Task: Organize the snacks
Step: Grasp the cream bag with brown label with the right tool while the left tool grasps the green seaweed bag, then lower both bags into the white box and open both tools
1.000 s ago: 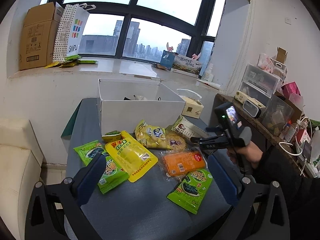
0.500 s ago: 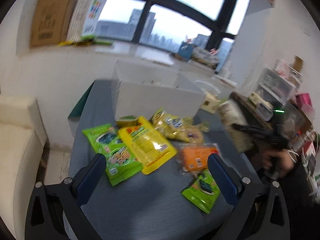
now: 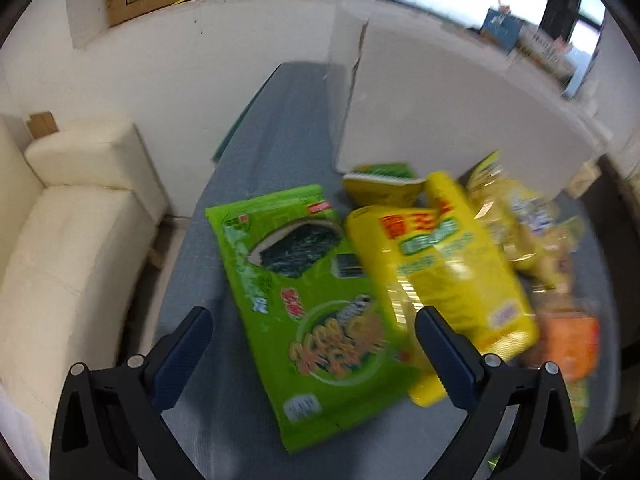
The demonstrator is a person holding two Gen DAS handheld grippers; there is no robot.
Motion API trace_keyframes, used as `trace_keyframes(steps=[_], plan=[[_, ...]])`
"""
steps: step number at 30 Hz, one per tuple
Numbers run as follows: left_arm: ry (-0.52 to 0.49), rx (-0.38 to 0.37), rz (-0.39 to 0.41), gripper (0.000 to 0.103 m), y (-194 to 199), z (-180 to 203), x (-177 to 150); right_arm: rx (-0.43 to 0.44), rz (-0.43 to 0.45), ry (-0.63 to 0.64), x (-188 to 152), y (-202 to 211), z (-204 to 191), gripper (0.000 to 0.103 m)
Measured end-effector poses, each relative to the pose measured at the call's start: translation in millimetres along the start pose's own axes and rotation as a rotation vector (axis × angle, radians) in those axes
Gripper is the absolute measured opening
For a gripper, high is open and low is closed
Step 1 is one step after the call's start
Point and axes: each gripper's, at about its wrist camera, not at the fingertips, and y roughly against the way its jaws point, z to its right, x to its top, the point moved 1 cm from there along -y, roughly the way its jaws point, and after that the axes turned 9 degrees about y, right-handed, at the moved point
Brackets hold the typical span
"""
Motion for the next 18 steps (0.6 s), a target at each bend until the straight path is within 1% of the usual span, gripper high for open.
trace_keyframes(steps=[2,4,6,7,8,9,11,13,15,17,18], plan=[[-0.007,0.009,0.007,0.103,-2.2,-1.2,-3.6,-0.006,-0.011,0.000,-3.4,-2.7,0.9,0.035],[-0.034,0.043,0.018,0.103,-2.5,-4.7,-9.8,-0.009,-0.015,-0.003,-5.8,-3.5,1.9,0.035],[-0.059,0.039,0.019,0.100,-2.4,-9.1,-15.0,-0.002,-0.022,-0.007,-8.6,-5.5,1.8,0.035],[-0.076,0.034,0.027,0.093,0.0,-10.2,-17.3,-0.001,-0.024,-0.008,-9.2,-6.5,2.0,0.035],[-0.089,0.025,0.032,0.080,3.0,-11.1,-17.8,0.002,-0.027,-0.007,-9.7,-8.0,1.6,0.035],[-0.102,0.018,0.039,0.071,6.6,-12.3,-18.2,0.001,-0.028,-0.007,-10.4,-8.9,0.6,0.035],[-0.116,-0.021,0.039,0.072,13.3,-17.0,-18.3,0.008,-0.029,-0.004,-11.1,-10.9,-1.7,0.035],[-0.110,-0.056,0.049,0.072,20.8,-20.3,-19.4,0.011,-0.038,0.001,-12.0,-13.7,-4.1,0.035],[-0.105,-0.079,0.073,0.072,30.4,-25.9,-20.9,0.012,-0.042,0.008,-12.6,-14.5,-7.2,0.035],[-0.106,-0.107,0.110,0.072,49.8,-29.0,-25.8,0.020,-0.037,0.013,-12.0,-14.1,-10.0,0.035],[-0.108,-0.139,0.133,0.072,62.8,-29.0,-27.7,0.023,-0.032,0.015,-11.3,-14.1,-11.0,0.035]])
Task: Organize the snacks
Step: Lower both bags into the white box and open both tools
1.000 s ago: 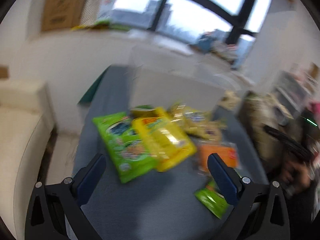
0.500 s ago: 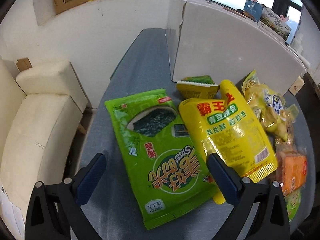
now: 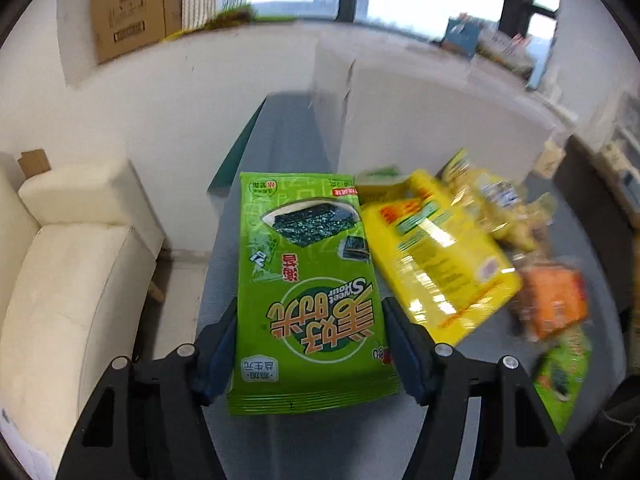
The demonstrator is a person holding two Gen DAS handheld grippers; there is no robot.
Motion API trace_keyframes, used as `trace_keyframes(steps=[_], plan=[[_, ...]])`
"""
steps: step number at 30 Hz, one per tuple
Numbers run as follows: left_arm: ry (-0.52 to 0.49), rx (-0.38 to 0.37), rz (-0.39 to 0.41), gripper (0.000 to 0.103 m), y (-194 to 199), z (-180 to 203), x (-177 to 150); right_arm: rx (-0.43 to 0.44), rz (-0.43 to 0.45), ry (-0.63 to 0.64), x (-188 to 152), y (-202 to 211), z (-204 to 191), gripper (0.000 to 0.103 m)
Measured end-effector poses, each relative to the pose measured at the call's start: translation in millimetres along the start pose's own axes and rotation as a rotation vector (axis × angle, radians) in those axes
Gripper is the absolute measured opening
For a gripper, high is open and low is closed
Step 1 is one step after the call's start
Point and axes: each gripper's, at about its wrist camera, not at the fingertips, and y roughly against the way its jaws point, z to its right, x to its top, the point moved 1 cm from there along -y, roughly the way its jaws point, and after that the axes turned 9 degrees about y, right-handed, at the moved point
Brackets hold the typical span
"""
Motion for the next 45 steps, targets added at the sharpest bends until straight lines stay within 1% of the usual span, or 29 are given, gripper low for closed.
trace_keyframes(steps=[5,9,11,13,14,16,18,19,20,23,26,30,31,32,33,34,35,36,38,39,43,45], plan=[[-0.048,-0.089,0.094,0.072,46.1,22.3,13.8,0.039,0.016,-0.031,9.6,-7.0,1.9,0.035],[-0.066,-0.161,0.166,0.072,67.7,38.5,41.5,0.066,0.036,-0.082,35.2,-21.0,10.7,0.035],[-0.073,-0.196,0.191,0.072,66.7,45.4,65.6,0.071,0.041,-0.121,55.6,-32.3,18.8,0.035],[-0.089,-0.228,0.224,0.072,63.6,53.7,91.8,0.097,0.075,-0.181,73.7,-41.7,29.2,0.035],[-0.097,-0.233,0.232,0.072,59.7,57.5,103.5,0.124,0.092,-0.217,86.4,-51.3,36.7,0.035],[-0.092,-0.244,0.229,0.072,45.8,65.5,133.7,0.126,0.084,-0.265,106.2,-67.9,47.9,0.035],[-0.101,-0.231,0.242,0.072,40.0,72.2,154.0,0.116,0.089,-0.342,129.9,-87.5,64.2,0.035],[-0.118,-0.200,0.257,0.072,34.7,78.2,167.5,0.117,0.083,-0.377,138.6,-95.8,70.9,0.035],[-0.125,-0.186,0.261,0.072,30.2,81.3,176.7,0.117,0.073,-0.412,150.4,-108.5,78.9,0.035],[-0.140,-0.162,0.247,0.072,6.8,91.2,201.5,0.114,0.040,-0.401,176.4,-140.8,91.0,0.035],[-0.159,-0.139,0.241,0.072,-15.8,99.6,217.8,0.048,-0.018,-0.395,198.2,-172.2,104.7,0.035],[-0.139,-0.115,0.206,0.074,-42.4,104.5,229.5,0.011,-0.028,-0.408,214.9,-191.2,117.3,0.036],[-0.146,-0.102,0.187,0.076,-49.5,106.2,230.1,0.010,-0.020,-0.411,216.2,-192.0,118.7,0.038],[-0.151,-0.094,0.177,0.088,-54.2,106.7,230.4,0.018,-0.009,-0.416,219.4,-194.5,120.1,0.052],[-0.157,-0.083,0.164,0.099,-58.5,107.0,229.2,0.048,-0.018,-0.423,221.3,-198.1,121.3,0.071],[-0.162,-0.073,0.154,0.103,-62.2,106.8,227.5,0.064,-0.029,-0.428,221.2,-201.4,122.6,0.103],[-0.160,-0.062,0.148,0.103,-64.4,106.0,225.5,0.062,-0.036,-0.435,221.3,-202.3,122.5,0.103],[-0.158,-0.055,0.138,0.103,-66.1,104.5,223.1,0.042,-0.034,-0.425,221.5,-200.8,122.9,0.103],[-0.149,-0.045,0.128,0.103,-67.0,100.6,217.5,0.001,-0.003,-0.382,221.8,-193.9,121.1,0.103],[-0.145,-0.044,0.127,0.103,-66.5,99.2,215.3,-0.013,-0.002,-0.359,221.3,-192.4,118.9,0.103],[-0.136,-0.049,0.139,0.103,-57.4,93.8,206.8,-0.027,-0.002,-0.287,217.2,-181.3,107.6,0.103],[-0.131,-0.066,0.135,0.103,-51.8,91.9,204.1,-0.031,-0.006,-0.255,214.0,-172.3,102.6,0.103]])
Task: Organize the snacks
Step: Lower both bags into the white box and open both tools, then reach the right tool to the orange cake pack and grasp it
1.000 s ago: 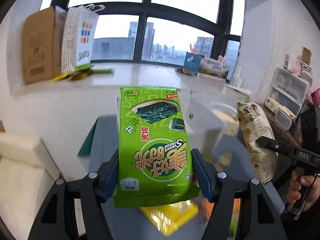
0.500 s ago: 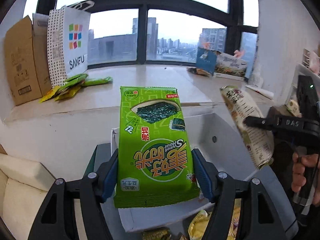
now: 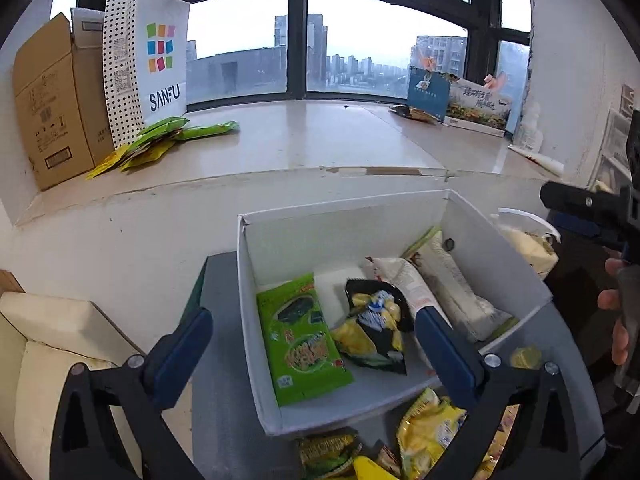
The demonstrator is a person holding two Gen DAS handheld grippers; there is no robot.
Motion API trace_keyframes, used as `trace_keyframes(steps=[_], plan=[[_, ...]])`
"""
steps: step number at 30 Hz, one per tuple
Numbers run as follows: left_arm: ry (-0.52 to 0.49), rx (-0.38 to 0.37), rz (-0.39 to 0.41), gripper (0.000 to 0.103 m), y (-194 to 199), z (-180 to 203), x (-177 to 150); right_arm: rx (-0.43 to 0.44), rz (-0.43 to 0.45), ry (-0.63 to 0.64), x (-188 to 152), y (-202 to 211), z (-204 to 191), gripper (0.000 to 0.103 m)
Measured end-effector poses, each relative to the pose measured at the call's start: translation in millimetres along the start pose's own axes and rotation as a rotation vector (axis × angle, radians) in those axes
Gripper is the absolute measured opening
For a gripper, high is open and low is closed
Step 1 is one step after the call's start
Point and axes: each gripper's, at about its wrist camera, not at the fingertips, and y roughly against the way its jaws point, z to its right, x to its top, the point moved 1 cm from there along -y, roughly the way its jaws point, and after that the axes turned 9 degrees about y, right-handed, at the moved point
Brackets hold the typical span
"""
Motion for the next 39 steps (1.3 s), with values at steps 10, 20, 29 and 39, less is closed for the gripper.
trace_keyframes(steps=[10,20,29,39], plan=[[0.008,-0.128,0.090,0.103,89.0,2.1,-36.3,0.037,0.072,0.114,-33.3,69.8,-22.8,0.103],[0.004,-0.183,0.201,0.103,181.5,-4.2,-100.6,0.122,0.152,0.171,-94.1,150.6,-53.0,0.103],[-0.010,-0.211,0.158,0.103,209.4,1.3,-158.9,0.099,0.173,0.172,-189.9,198.0,-59.4,0.103],[-0.049,-0.195,0.119,0.103,214.2,13.6,-191.9,0.044,0.033,0.366,-229.6,177.7,-84.7,0.103]])
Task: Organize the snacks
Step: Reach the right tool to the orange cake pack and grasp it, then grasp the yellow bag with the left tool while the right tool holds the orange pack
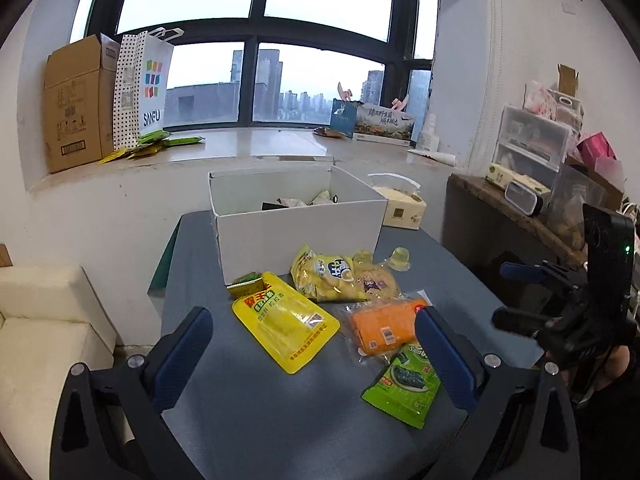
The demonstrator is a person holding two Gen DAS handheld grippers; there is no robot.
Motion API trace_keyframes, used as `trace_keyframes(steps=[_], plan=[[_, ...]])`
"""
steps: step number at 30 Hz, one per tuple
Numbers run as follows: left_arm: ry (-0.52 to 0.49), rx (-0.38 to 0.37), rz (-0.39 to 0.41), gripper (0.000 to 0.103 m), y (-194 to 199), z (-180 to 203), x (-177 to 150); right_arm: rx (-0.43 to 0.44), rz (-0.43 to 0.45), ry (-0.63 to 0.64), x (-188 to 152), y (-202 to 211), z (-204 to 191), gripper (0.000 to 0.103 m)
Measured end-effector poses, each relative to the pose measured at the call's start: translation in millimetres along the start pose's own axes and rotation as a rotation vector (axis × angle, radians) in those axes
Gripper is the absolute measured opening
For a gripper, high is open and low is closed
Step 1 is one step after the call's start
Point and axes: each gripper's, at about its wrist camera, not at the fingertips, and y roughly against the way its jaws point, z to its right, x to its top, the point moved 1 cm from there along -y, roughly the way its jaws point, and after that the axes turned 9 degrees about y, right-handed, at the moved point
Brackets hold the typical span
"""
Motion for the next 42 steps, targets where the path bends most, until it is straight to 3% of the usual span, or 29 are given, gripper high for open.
trace_keyframes(steps=[8,14,17,20,22,30,34,37,42], plan=[[0.018,-0.005,-0.034,0.103,-4.4,-5.4,-6.1,0.041,-0.125,0.205,-18.8,-39.9,-12.1,0.103],[0.037,-0.007,-0.065,0.103,-12.3,-9.3,-11.8,0.175,-0.234,0.419,-16.6,-84.5,-1.9,0.103],[0.027,-0.036,-0.079,0.103,-14.7,-7.3,-13.9,0.171,-0.326,0.523,-16.6,-115.3,-0.1,0.103],[0.001,-0.030,-0.087,0.103,-16.9,-4.2,-16.0,0.231,-0.431,0.645,-23.1,-145.2,-5.1,0.103],[0.003,-0.030,-0.094,0.103,-18.4,-5.1,-17.0,0.254,-0.449,0.702,-26.3,-155.6,-7.5,0.103],[-0.026,-0.031,-0.117,0.103,-23.4,-3.6,-22.1,0.422,-0.482,0.485,-19.6,-176.9,22.5,0.102],[-0.001,-0.014,-0.127,0.103,-26.5,-10.9,-22.5,0.470,-0.443,0.424,-24.0,-158.1,35.1,0.074],[0.045,-0.003,-0.143,0.103,-34.6,-20.3,-23.3,0.418,-0.423,0.426,-30.5,-139.1,40.7,0.067],[0.121,0.042,-0.191,0.103,-56.4,-31.0,-27.4,0.273,-0.359,0.349,-37.0,-100.0,49.2,0.067]])
